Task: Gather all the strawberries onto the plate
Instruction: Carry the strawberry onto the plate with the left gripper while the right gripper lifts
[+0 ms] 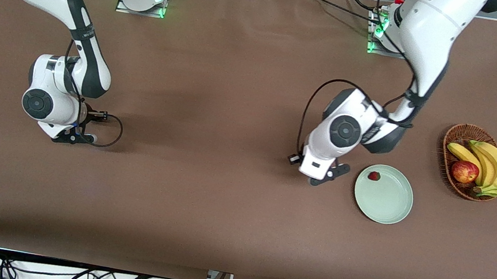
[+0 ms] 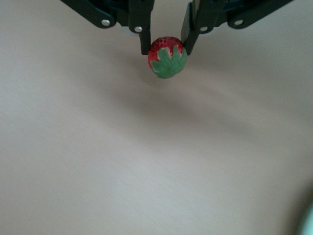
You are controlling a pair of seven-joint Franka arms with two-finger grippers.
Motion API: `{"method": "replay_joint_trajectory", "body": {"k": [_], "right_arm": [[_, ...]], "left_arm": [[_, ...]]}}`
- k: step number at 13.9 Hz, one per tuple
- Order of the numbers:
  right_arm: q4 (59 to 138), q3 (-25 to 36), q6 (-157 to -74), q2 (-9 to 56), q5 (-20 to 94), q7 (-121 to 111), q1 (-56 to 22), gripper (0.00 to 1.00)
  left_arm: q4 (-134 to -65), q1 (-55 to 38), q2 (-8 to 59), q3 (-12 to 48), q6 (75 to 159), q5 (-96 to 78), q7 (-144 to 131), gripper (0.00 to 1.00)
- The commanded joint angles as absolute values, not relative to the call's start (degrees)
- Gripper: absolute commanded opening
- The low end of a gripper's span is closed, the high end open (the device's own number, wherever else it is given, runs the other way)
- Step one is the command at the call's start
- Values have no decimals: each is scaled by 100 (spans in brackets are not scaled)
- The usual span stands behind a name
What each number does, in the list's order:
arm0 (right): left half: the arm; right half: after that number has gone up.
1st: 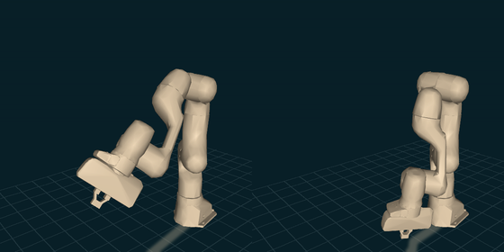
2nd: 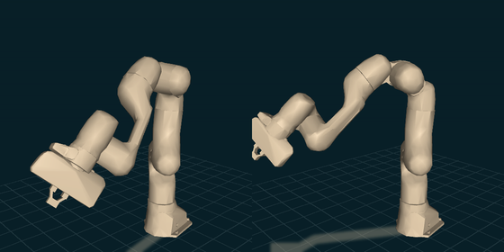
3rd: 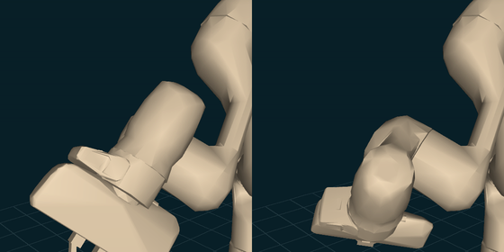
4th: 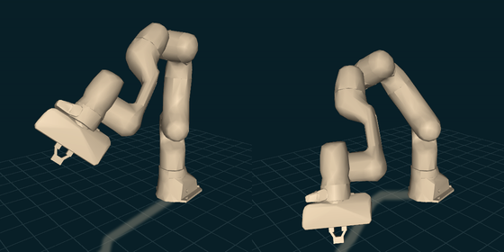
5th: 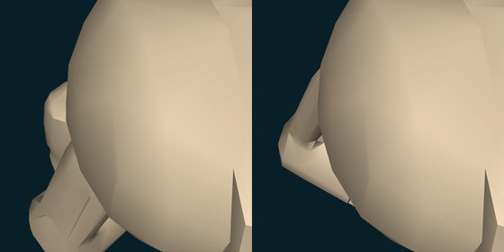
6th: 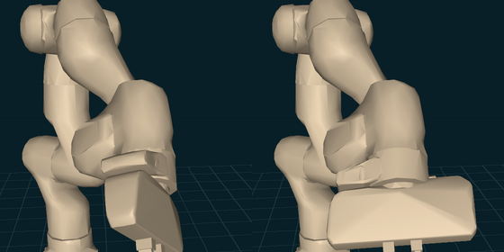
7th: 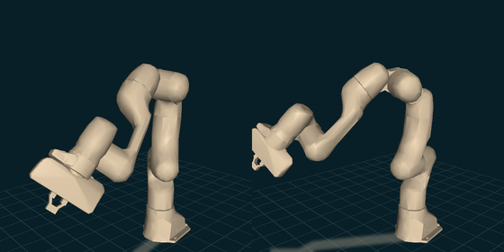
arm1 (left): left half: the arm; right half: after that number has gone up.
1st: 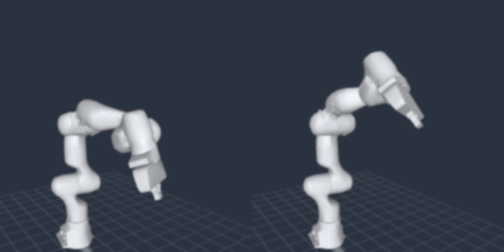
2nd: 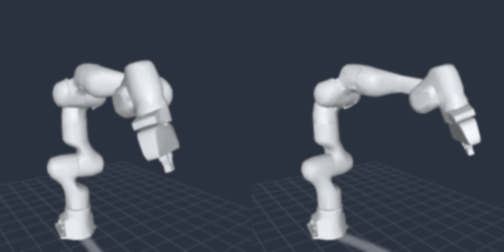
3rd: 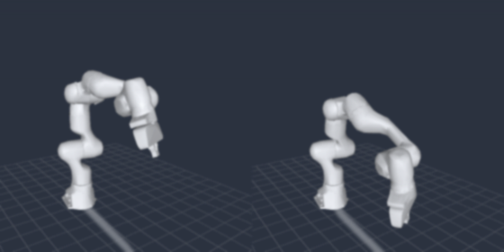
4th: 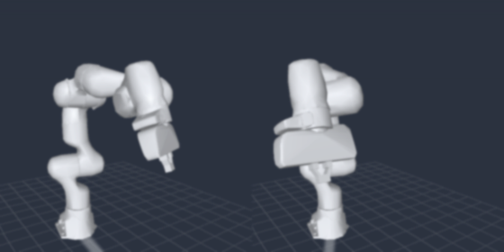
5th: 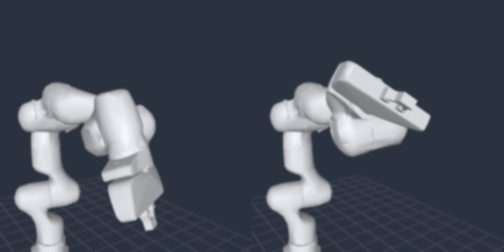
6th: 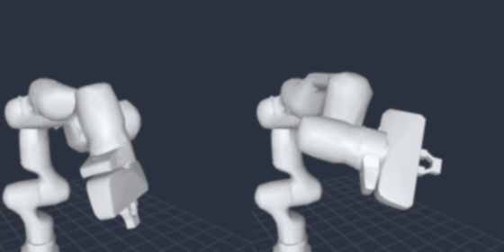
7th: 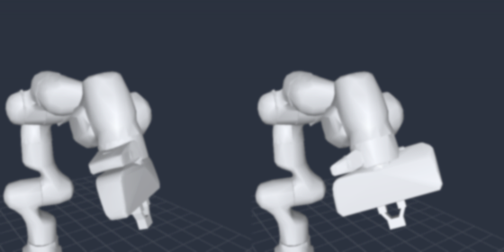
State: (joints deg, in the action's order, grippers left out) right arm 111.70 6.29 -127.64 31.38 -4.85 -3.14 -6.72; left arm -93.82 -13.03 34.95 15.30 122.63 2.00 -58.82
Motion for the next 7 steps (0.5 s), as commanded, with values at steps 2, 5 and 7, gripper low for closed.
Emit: {"method": "replay_joint_trajectory", "body": {"k": [2,5,7], "right_arm": [[11155,388,-12789,2909,-204,-299,-615,0],[10672,-446,-12814,3049,544,1171,-685,0],[10171,-921,-12849,3356,510,2638,-930,0]], "left_arm": [[-9510,-644,3024,1617,11173,237,-4478,0],[-9527,-63,2927,1608,10794,176,-3134,0],[-9527,315,3023,1600,10889,202,-2202,0]]}}
